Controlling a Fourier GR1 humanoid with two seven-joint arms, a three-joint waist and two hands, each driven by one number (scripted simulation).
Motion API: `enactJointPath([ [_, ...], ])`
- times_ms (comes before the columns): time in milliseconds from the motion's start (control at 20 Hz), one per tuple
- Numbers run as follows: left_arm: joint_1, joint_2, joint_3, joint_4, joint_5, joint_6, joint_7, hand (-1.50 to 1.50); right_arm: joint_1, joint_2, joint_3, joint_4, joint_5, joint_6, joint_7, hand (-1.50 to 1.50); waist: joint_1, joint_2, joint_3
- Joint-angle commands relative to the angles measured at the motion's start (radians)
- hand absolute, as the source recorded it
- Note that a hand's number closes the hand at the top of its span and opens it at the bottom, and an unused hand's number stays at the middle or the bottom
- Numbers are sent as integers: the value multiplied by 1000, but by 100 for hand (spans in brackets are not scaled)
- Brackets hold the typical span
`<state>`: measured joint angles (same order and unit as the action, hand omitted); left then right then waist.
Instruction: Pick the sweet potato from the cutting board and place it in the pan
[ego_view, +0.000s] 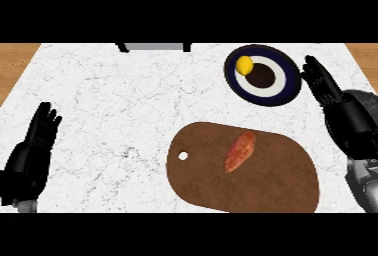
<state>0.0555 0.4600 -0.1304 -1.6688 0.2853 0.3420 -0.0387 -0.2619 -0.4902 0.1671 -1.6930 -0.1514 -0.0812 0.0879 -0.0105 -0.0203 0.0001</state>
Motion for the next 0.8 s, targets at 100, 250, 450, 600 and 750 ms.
enactJointPath([
  [100,-77,8,18,32,-10,-50,15,0,78,107,1,119,-80,71,-115,150,12,23,1],
  [250,-206,27,27,79,-19,-46,70,0,144,189,50,218,-165,154,-182,150,4,32,3],
  [450,-182,-20,26,168,1,-60,35,0,304,163,9,131,157,-207,-315,-150,-53,18,-1],
  [600,-190,-22,15,136,-15,-42,65,0,414,119,-13,11,248,-307,-352,-150,-52,10,-1],
  [750,-227,-37,9,165,-26,-54,70,0,524,13,-46,-162,266,-273,-256,-150,-30,15,-2],
])
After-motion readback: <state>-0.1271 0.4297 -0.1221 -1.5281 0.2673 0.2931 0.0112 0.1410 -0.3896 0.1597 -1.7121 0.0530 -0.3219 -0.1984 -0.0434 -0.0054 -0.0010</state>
